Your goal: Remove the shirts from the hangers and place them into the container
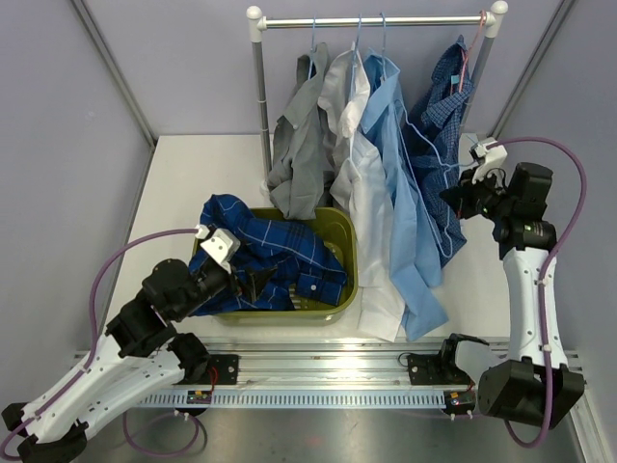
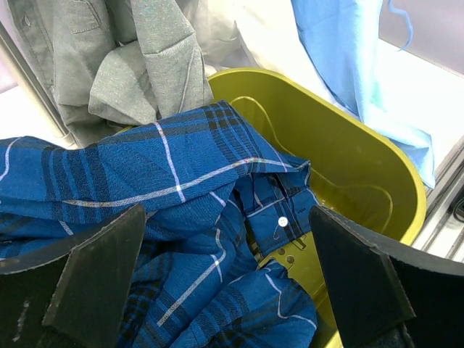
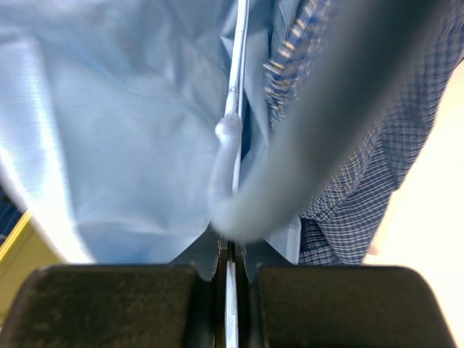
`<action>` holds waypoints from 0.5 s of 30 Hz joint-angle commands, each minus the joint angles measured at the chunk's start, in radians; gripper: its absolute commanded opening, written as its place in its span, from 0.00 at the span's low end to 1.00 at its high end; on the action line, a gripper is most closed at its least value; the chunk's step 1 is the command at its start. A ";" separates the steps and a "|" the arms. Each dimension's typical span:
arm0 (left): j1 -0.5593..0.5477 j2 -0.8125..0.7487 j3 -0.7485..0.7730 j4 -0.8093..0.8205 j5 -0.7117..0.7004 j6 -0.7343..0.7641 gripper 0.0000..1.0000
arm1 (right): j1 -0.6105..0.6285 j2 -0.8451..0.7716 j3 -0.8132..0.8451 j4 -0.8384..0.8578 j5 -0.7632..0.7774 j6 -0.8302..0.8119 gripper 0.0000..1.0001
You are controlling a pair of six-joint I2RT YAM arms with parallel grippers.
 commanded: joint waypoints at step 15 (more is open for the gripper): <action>0.004 0.019 -0.004 0.063 0.024 0.000 0.99 | 0.185 0.228 0.593 -0.300 0.297 0.240 0.00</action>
